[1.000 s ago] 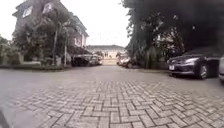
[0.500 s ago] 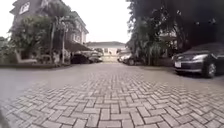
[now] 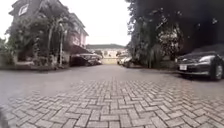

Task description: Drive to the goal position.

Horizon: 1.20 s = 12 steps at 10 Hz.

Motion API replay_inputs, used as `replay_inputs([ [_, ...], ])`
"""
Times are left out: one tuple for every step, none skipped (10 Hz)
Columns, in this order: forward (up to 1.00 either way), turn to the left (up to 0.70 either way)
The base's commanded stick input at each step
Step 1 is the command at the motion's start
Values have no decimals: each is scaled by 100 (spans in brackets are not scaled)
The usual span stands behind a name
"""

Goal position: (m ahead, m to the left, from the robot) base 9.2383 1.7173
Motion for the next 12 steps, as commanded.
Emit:
replay_inputs([
  [70, 0],
  [70, 0],
  [70, 0],
  [70, 0],
  [70, 0],
  [70, 0],
  [70, 0],
  [70, 0],
  [70, 0],
  [70, 0],
  [70, 0],
  [70, 0],
])
